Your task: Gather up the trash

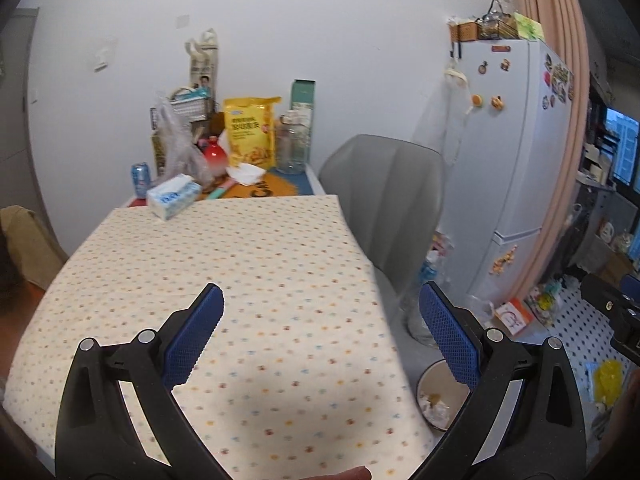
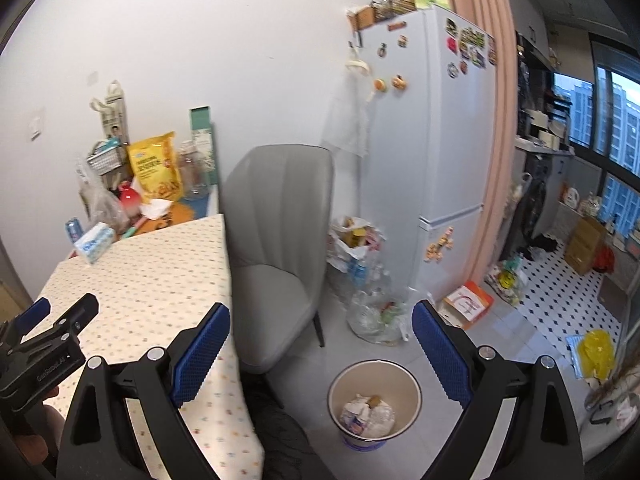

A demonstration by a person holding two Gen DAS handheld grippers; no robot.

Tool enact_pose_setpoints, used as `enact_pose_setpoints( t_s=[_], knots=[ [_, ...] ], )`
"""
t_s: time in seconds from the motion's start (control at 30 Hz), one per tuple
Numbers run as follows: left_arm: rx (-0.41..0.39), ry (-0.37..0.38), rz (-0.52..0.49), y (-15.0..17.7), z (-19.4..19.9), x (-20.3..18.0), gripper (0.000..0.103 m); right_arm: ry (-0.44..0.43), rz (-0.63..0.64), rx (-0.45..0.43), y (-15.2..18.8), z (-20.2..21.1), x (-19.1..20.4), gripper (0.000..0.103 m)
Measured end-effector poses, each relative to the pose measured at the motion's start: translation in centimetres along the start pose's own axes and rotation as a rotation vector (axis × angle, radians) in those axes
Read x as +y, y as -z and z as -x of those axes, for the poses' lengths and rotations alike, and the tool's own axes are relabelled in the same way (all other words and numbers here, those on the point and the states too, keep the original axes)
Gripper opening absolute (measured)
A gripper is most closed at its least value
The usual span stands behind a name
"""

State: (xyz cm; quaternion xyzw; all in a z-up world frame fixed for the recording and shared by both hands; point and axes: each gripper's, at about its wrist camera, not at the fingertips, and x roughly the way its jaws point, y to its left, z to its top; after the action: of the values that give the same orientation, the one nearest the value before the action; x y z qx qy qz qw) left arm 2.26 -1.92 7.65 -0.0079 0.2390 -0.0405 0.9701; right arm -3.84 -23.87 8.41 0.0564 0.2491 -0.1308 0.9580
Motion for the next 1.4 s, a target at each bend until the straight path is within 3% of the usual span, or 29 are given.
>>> enact_pose_setpoints(
  t_s=[0.27,0.53,1.4],
  knots=[
    [-0.026,-0.063,0.032,1.0,3.0,3.6,0.097,-0.074,0.034,-0.02,1.0,1.7,4.0,0.091],
    [-0.047,-0.07,0.038,2.3,5.0,4.8,0.097,-0.096,0.072,-0.047,2.4,4.0,6.1,0.092],
    [-0.047,-0.039,0.008,3.0,5.4,3.7,0.097,-0.07,0.077,-0.047,3.6,4.9,5.7,0.092]
  ],
)
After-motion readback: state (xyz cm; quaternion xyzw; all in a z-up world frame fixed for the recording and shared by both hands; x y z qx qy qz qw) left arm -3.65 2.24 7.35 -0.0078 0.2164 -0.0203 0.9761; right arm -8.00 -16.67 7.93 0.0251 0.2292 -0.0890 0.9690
